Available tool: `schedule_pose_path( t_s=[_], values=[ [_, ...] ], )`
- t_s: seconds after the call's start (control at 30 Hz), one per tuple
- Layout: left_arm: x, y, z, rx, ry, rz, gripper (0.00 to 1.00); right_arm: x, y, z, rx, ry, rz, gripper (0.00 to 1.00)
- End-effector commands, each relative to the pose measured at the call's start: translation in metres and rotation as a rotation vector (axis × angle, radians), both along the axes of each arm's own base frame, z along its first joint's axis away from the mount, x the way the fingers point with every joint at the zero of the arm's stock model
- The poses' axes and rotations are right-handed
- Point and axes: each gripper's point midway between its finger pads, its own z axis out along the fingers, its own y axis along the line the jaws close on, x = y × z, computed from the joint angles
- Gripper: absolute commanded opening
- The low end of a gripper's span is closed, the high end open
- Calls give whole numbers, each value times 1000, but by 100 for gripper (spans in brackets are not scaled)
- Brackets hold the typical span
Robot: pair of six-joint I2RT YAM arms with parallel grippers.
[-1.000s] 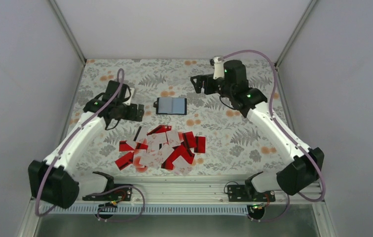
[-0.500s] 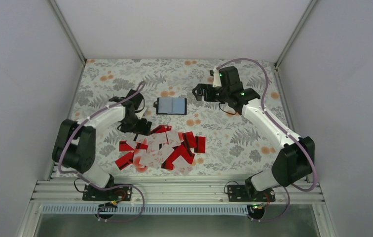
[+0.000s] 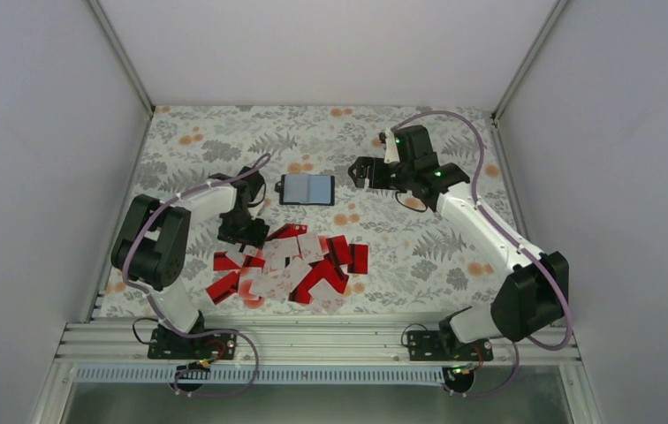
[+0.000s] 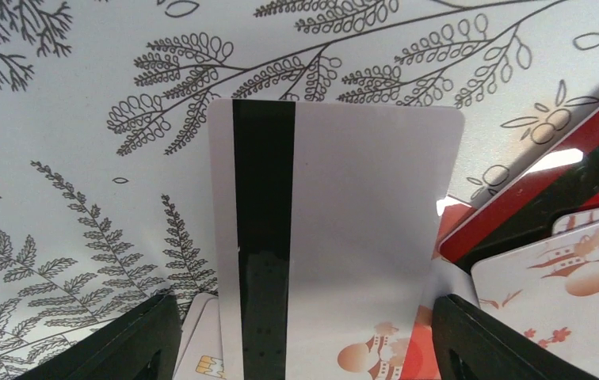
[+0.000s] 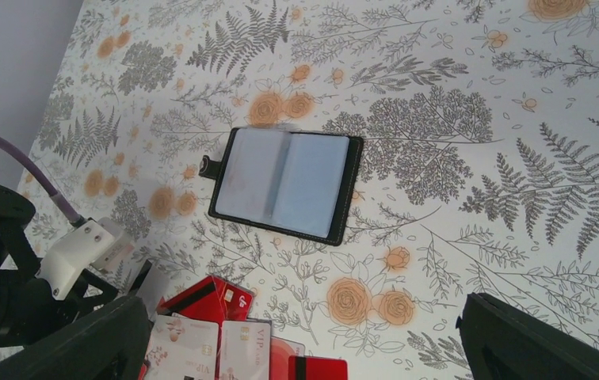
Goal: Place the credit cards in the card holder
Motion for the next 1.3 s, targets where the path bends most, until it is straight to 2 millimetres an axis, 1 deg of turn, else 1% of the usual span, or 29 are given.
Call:
schedule_pose_path(
  t_s=[0.0,0.13,0.23,0.37,0.47,0.53,0.7,0.8,0.9,1.0,1.1,1.17,1.27],
  values=[
    [-1,-2,-14,12,28,-8,78,2,-3,5,-19,-21,-1,99],
    [-4,-3,-22,35,45,-21,75,7,1,4,-11,-19,5,99],
    [-8,-7,-29,59,59,-34,75,9,3,2,-5,-18,7,99],
    [-13,-11,-33,85,65,-40,80,11,6,-4,-6,-7,16,99],
    [-15,-11,-35,88,70,-27,80,13,7,-6,-8,-9,20,99],
    [-15,-10,-37,96,74,-23,77,14,7,-8,-13,-9,25,99],
    [-17,-7,-45,115,85,-12,65,18,8,-12,-20,-10,37,99],
    [-19,-6,-52,126,102,-1,61,22,8,-14,-20,-11,41,99],
    [-18,-5,-55,135,103,12,56,24,8,-15,-16,-11,47,99],
    [-14,-7,-52,130,89,21,54,27,9,-16,-11,-10,55,99],
    [-5,-12,-42,109,61,27,54,31,12,-19,-1,-7,64,99],
    [2,-17,-35,90,45,29,54,34,16,-25,10,11,76,99],
    [10,-23,-27,64,26,30,54,38,24,-27,35,22,98,99]
  ],
)
